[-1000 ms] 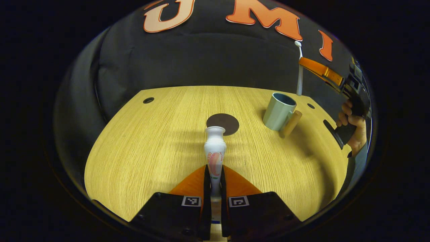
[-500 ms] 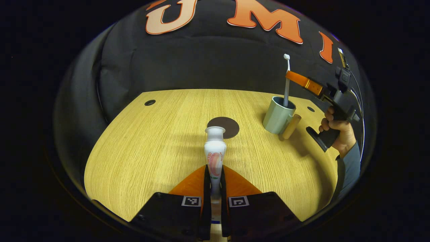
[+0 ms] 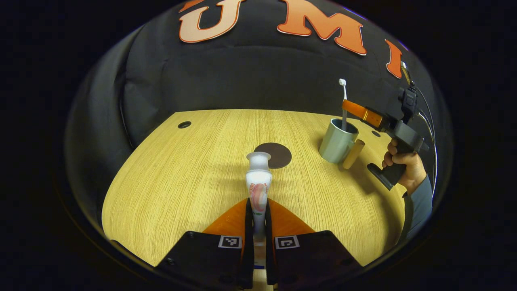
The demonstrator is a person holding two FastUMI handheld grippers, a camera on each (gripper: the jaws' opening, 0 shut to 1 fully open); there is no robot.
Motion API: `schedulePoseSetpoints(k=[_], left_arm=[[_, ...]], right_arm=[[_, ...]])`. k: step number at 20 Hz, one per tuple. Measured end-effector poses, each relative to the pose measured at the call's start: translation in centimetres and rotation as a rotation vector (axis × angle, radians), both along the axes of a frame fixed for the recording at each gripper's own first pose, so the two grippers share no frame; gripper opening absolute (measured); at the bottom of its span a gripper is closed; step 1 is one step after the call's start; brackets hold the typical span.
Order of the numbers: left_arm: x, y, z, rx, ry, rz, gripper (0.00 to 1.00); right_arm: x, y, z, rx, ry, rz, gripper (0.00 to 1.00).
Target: Put the toothbrush and toothpaste on the desktop into the cup, then pick up the cup and place it on the coaster on the desktop.
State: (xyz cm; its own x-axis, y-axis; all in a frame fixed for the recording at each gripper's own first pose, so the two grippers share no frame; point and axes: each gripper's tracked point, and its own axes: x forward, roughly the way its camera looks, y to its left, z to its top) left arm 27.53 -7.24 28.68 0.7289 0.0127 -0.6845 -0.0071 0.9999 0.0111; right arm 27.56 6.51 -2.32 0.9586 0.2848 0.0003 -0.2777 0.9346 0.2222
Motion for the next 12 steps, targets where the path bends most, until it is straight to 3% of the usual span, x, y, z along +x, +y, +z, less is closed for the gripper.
schedulePoseSetpoints(k=[8,11,12], left_arm=[[2.2,-0.7,1.6,-0.018,-0.046,0.000,0.16],[4.3,-1.3,2.1,-0.035,-0.095,-0.012,0.16],[5.3,-1.6,2.0,-0.040,-0.117,-0.018,0.16]], right_arm=[[-1.9,0.3,-0.8,-0.022,0.071,0.034,0.10],[-3.4,-0.2,-0.3,-0.025,0.069,0.045,0.23],[-3.9,-0.4,0.0,-0.023,0.067,0.044,0.37]])
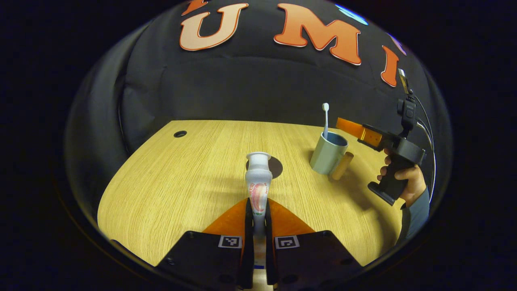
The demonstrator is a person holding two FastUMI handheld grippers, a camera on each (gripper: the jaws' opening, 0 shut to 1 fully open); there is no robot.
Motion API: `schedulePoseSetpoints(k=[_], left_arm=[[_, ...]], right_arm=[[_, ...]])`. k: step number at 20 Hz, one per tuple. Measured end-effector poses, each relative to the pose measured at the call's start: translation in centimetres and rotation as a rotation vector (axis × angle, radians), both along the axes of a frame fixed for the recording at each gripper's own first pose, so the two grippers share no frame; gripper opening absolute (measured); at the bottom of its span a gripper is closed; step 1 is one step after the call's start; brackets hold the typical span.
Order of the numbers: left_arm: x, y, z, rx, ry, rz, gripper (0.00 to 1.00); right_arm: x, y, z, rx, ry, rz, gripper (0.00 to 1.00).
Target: Put the toothbrush and toothpaste on the desktop into the cup, then pick up the cup and place it on the coaster on the desktop.
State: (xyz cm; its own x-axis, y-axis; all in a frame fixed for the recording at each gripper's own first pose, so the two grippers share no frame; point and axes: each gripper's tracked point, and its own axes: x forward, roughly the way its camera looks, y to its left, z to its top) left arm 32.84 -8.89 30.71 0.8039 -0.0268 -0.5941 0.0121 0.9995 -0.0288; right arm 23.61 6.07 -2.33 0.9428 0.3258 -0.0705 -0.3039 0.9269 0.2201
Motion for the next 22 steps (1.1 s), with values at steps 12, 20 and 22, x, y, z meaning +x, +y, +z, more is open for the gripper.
schedulePoseSetpoints(k=[12,20,22], left_arm=[[18.4,-6.5,4.6,-0.095,-0.387,-0.144,0.16],[25.4,-12.3,8.3,-0.159,-0.574,-0.227,0.15],[26.9,-12.9,8.2,-0.179,-0.624,-0.231,0.16]], right_arm=[[-6.7,-6.6,1.5,0.017,-0.022,-0.047,0.93],[-8.4,-9.5,1.8,0.055,-0.051,-0.077,0.94],[-8.7,-10.1,1.8,0.057,-0.059,-0.085,0.94]])
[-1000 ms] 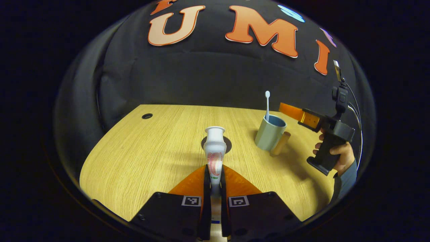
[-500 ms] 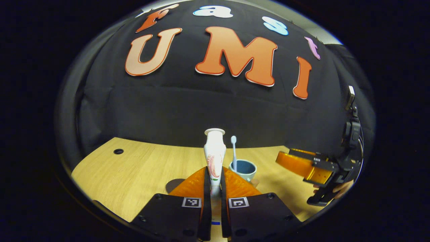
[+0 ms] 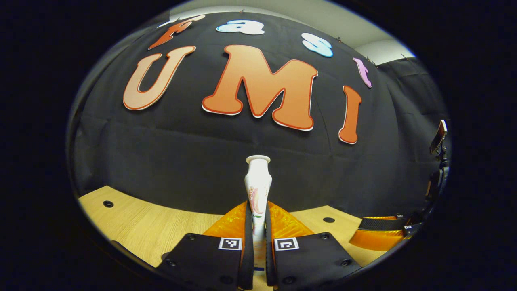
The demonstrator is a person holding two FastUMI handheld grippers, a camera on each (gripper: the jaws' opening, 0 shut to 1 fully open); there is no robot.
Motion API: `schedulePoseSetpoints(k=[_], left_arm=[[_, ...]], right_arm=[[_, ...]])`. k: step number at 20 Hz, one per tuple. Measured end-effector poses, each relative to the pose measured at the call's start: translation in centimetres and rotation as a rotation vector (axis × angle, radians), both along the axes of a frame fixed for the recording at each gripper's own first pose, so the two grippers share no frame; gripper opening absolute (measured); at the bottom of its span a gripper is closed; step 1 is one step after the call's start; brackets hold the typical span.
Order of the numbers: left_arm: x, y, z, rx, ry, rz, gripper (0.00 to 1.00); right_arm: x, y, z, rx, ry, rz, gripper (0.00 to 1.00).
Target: Put the toothbrush and toothpaste on the desktop into the cup, then pick up the cup and place it on the coaster on the desktop.
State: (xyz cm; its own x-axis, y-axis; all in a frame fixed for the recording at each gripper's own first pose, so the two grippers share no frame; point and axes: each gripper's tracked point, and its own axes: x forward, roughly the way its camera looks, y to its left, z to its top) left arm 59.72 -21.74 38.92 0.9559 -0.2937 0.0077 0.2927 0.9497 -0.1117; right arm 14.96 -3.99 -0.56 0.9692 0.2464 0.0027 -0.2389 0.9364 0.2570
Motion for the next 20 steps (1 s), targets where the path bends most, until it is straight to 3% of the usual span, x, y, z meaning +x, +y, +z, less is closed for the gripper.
schedulePoseSetpoints(k=[7,11,13,15,18,20], left_arm=[[4.0,-3.2,-2.6,-0.009,-0.054,-0.041,0.16],[4.8,-4.3,-6.2,0.038,0.012,-0.052,0.16],[4.6,-5.0,-7.1,0.050,0.050,-0.090,0.23],[3.0,-4.6,-7.0,0.018,0.076,-0.122,0.37],[1.2,-2.9,-5.7,0.025,0.052,-0.090,0.80],[-0.4,-1.5,-4.2,0.010,0.043,-0.081,0.87]], right_arm=[[0.6,-2.1,-1.8,-0.006,0.016,-0.038,0.94],[0.5,-2.3,-2.3,0.005,0.028,-0.040,0.94],[0.4,-2.2,-2.3,-0.003,0.028,-0.042,0.94],[0.2,-1.8,-2.0,-0.011,0.025,-0.040,0.94],[-0.2,-0.8,-1.5,-0.029,0.019,-0.032,0.94],[-0.3,-0.1,-1.3,-0.047,0.025,-0.032,0.94]])
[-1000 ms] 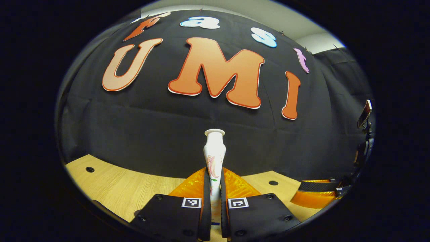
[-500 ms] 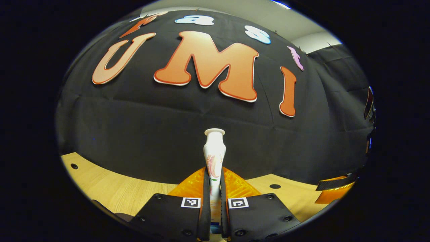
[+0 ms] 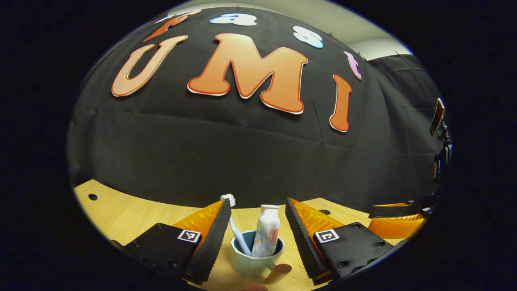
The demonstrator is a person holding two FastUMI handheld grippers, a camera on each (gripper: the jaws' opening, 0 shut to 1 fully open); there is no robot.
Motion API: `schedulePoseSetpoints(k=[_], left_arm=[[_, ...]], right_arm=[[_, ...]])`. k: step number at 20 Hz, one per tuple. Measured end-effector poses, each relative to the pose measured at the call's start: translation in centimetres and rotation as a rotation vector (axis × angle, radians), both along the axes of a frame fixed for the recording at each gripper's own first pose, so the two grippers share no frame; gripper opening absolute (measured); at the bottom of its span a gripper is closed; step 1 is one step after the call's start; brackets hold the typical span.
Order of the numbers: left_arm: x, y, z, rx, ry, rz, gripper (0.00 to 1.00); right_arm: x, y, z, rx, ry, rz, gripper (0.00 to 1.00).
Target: Put the toothbrush and toothpaste on the desktop into the cup, then pick up the cup and place it on the coaster on the desktop.
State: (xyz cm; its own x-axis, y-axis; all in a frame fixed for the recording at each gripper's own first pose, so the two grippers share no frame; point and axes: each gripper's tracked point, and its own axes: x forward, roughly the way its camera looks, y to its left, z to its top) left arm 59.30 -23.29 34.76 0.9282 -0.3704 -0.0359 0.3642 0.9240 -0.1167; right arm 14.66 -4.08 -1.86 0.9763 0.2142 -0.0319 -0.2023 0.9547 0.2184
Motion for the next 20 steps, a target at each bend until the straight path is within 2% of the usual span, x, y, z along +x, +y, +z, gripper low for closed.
schedulePoseSetpoints(k=[5,8,11,17,20], left_arm=[[-3.9,4.6,4.0,-0.012,-0.026,0.067,0.98],[-5.7,7.5,3.4,0.078,0.017,0.122,0.96],[-7.1,10.2,3.2,0.093,0.045,0.164,0.98],[-12.1,16.6,3.7,0.127,0.071,0.242,0.98],[-14.4,19.8,4.0,0.163,0.071,0.289,0.98]], right_arm=[[0.1,2.9,0.0,-0.013,0.052,0.022,0.93],[0.3,5.5,-1.0,-0.029,0.118,0.061,0.94],[0.6,7.7,-1.7,-0.051,0.172,0.085,0.93],[1.5,9.9,-3.1,-0.106,0.283,0.072,0.93],[2.4,9.7,-4.1,-0.152,0.350,0.037,0.93]])
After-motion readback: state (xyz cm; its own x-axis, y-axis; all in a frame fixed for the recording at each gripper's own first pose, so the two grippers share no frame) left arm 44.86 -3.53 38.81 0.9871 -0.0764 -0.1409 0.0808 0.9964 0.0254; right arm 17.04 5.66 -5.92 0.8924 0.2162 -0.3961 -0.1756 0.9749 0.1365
